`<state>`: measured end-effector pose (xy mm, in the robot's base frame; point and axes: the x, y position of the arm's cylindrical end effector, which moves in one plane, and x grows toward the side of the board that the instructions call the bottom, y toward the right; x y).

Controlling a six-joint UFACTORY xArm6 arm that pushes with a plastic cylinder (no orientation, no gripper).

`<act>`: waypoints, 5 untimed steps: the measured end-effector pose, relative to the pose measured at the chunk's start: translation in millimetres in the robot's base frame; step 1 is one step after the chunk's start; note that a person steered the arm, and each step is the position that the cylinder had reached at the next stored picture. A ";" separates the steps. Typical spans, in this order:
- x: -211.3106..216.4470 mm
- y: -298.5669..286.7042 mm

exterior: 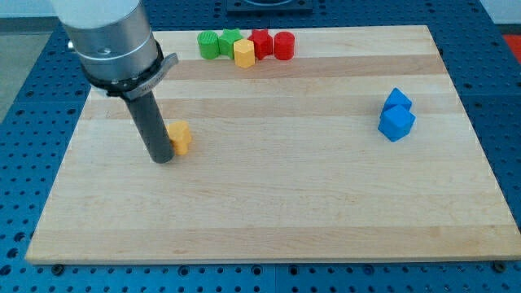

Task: Place the yellow heart at the bottom of yellow hexagon

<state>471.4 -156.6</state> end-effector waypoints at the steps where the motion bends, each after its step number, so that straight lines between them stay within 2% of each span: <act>1: -20.4 1.0; 2: -36.4 15.2; 4: -45.0 85.1; 5: -57.5 95.0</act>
<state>414.0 -61.6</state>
